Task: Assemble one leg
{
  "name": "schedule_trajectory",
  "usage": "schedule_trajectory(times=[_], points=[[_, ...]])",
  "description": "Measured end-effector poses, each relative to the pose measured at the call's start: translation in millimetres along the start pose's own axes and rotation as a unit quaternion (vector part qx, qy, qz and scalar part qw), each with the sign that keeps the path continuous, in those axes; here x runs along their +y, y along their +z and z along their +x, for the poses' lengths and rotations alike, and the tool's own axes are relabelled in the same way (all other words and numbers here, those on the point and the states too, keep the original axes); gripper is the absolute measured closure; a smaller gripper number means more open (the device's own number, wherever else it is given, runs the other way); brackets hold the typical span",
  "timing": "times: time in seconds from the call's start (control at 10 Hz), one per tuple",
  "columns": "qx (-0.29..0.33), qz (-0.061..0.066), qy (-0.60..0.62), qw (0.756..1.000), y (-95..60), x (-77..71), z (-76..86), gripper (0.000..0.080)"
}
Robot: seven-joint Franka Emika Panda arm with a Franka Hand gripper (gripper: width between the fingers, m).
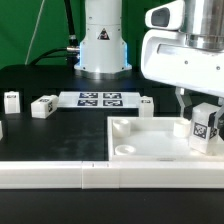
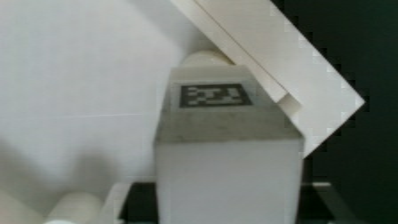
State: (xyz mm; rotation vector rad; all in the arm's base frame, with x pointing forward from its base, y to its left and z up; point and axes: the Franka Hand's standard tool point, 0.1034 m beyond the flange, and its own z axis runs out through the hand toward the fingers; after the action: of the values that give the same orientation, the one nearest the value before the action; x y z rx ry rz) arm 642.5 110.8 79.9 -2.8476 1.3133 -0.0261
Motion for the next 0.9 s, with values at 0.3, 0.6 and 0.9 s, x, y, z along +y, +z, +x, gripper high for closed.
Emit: schedule_trajectory(times=[0.3,0.6,0.9], points=[[-0.001,0.0,-0.026,1.0,1.0,-0.7,-1.4,0.0302],[-0.002,0.004,-0.191,0.982,0.9,-6.0,-9.3,0.0159],[0.0,0.006,-0.375,0.927,0.3,-5.4,-6.8,0.0152]])
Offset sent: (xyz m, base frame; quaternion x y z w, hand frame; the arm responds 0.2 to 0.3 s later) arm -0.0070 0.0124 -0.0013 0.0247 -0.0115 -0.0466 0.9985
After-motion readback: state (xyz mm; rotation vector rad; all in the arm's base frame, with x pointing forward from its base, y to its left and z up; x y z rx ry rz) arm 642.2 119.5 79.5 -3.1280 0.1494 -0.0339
